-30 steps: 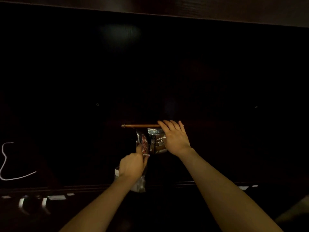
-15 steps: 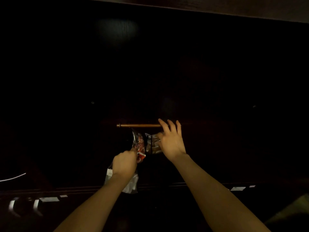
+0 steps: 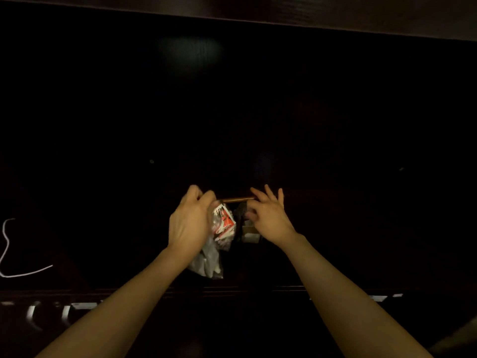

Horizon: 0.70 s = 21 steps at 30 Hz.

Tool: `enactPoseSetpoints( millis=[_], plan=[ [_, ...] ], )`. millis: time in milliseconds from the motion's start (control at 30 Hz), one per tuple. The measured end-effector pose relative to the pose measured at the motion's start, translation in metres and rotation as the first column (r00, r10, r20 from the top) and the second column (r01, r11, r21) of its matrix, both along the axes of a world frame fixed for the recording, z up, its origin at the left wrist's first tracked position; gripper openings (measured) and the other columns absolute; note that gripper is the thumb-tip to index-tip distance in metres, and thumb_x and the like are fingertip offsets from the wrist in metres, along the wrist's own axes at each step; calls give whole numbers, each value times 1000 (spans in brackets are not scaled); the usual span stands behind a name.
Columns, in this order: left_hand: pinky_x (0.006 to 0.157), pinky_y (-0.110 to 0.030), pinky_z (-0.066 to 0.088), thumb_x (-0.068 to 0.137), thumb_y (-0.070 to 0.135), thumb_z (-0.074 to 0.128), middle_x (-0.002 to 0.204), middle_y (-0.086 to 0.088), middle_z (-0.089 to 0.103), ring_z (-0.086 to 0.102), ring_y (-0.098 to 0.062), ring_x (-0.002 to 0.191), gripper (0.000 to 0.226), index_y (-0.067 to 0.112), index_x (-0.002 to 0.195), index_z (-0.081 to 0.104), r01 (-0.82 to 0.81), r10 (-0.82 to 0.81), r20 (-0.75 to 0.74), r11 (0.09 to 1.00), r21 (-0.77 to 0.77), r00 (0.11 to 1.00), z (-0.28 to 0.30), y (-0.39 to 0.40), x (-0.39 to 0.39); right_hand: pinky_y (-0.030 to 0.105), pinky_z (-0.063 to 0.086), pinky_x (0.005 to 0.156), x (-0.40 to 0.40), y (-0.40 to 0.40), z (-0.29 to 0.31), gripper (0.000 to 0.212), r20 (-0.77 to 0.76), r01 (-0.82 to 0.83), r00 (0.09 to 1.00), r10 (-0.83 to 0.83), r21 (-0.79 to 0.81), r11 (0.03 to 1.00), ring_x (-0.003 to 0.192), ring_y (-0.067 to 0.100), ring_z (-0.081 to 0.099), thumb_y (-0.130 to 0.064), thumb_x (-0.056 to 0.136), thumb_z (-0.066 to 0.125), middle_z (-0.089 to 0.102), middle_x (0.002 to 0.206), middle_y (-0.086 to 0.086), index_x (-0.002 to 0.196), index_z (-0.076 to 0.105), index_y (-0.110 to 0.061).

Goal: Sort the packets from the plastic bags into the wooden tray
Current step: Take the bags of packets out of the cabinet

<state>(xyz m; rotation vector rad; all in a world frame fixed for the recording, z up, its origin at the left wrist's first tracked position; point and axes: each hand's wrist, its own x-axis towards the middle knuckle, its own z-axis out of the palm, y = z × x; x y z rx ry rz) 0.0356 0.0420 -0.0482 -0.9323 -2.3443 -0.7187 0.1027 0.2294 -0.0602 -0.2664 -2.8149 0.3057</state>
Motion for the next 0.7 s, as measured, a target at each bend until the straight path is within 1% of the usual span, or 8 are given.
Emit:
enactPoseSetpoints(
  millis=[100,167,233,300,367,467,600,700],
  plan=[
    [69,-39,48,95,25,46,113,-10,57,55,-26,96,22,8,96,60,-1,1,4,999,-45,1000,3,5,-12,48,-11,115,2,0,16,20,-37,-42,999,33,-279,960,146,28,16,-20,94,53,37,152,3,74,51,-24],
    [92,-43,47,96,19,44,122,-10,60,57,-29,108,23,7,107,60,48,-44,95,998,-49,994,-2,9,-16,46,-5,116,3,0,25,26,-64,-45,998,21,-399,916,134,21,40,-20,94,52,57,135,3,69,47,-28],
    [113,-42,29,93,10,44,119,-10,64,59,-25,113,24,8,113,57,63,-53,157,996,-59,986,-10,11,-16,43,16,110,3,2,30,28,-93,-40,996,-6,-479,877,96,14,59,-22,94,52,69,93,-1,68,47,-30],
    [119,-40,7,90,4,44,126,-13,62,53,-21,124,32,7,120,55,64,-53,145,996,-69,988,-19,11,-17,41,32,91,5,5,32,27,-101,-37,995,-24,-559,828,76,10,56,-26,93,53,59,70,-5,66,48,-30],
    [118,-32,-6,92,0,42,137,-15,53,37,-16,137,41,7,131,49,96,-91,171,995,-24,981,-18,11,-14,40,42,81,9,7,35,24,-115,-41,992,-42,-634,772,75,14,57,-28,92,53,58,71,-4,69,51,-26],
    [112,-25,-10,95,-1,38,146,-10,40,18,-10,139,43,6,136,46,152,-156,244,988,34,957,-14,13,-19,31,43,69,17,10,39,27,-176,-89,981,-76,-768,635,72,14,55,-19,95,52,56,73,-1,68,51,-23],
    [119,-35,-4,90,-4,46,139,-8,52,32,-16,140,44,9,132,50,199,-186,183,979,-51,965,-26,15,-37,28,48,71,25,11,46,25,-265,-195,961,-73,-845,498,84,17,63,-15,97,49,66,88,-1,71,49,-17],
    [120,-38,0,88,-3,51,137,-8,55,33,-15,140,46,8,132,49,166,-149,169,982,-93,974,-27,15,-37,32,50,83,30,14,46,26,-358,-316,926,-119,-909,273,104,21,64,-15,97,46,68,118,0,71,48,-15]
  ],
)
